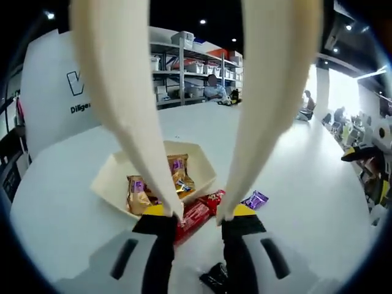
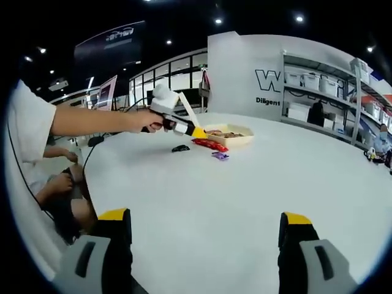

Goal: Place the target food into the container with the food tongs after gripping and lifting it, then release it inside without dropping or visibly crushing the food.

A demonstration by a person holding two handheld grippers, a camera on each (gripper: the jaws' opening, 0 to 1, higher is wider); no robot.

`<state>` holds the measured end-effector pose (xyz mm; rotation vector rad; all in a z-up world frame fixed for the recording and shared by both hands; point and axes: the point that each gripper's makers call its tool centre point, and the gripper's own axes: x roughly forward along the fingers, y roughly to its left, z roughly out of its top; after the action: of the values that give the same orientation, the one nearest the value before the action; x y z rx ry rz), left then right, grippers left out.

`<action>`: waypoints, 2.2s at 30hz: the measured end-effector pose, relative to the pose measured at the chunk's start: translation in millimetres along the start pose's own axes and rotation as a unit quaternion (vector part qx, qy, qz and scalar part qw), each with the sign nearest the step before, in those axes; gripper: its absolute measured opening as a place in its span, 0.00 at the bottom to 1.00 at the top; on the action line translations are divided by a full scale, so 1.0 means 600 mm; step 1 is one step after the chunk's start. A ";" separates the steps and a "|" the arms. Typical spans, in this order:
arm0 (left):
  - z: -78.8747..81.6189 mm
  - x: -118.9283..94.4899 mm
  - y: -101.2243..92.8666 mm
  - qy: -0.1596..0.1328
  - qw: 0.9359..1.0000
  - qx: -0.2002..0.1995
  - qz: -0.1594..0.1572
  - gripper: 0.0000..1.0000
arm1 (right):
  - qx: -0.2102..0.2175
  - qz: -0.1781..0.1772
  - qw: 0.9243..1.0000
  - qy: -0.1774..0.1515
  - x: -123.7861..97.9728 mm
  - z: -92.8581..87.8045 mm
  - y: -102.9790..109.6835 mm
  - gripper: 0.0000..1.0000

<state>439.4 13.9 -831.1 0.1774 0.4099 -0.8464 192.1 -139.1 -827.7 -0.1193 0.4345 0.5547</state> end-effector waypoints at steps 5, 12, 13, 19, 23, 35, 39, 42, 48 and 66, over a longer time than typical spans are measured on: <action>-0.014 -0.013 -0.009 0.003 1.000 0.006 0.000 0.28 | -0.002 0.003 1.000 -0.002 -0.001 0.001 0.007 0.99; -0.036 -0.026 -0.014 0.007 1.000 -0.008 0.001 0.28 | -0.002 0.011 1.000 0.002 -0.002 -0.004 0.018 0.99; -0.040 -0.027 -0.015 0.008 1.000 -0.009 0.001 0.28 | -0.002 0.011 1.000 0.001 -0.002 -0.004 0.019 0.99; -0.058 -0.041 -0.016 0.010 1.000 -0.012 0.007 0.29 | -0.004 0.015 1.000 0.005 -0.004 -0.008 0.026 0.99; -0.066 -0.047 -0.019 0.010 0.999 -0.031 0.007 0.29 | -0.007 0.017 1.000 0.005 -0.005 -0.007 0.030 0.99; -0.081 -0.067 -0.023 0.017 0.999 -0.027 0.012 0.30 | -0.010 0.021 1.000 0.005 -0.009 -0.007 0.043 0.99; -0.092 -0.069 -0.024 0.021 0.999 -0.031 0.010 0.29 | -0.013 0.023 1.000 0.006 -0.009 -0.006 0.046 0.99; -0.095 -0.069 -0.028 0.020 0.999 -0.032 0.003 0.28 | -0.014 0.024 1.000 0.004 -0.010 -0.005 0.048 0.99; -0.092 -0.064 -0.062 0.016 0.999 0.004 -0.040 0.29 | -0.012 0.022 1.000 0.004 -0.015 -0.007 0.047 0.99; -0.098 -0.072 -0.180 0.005 0.978 0.101 -0.184 0.30 | -0.016 0.019 1.000 0.001 -0.020 -0.002 0.046 0.99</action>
<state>315.7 -8.5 -865.5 0.2983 0.3705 -1.2545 167.9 -122.0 -823.2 -0.1422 0.4317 0.5995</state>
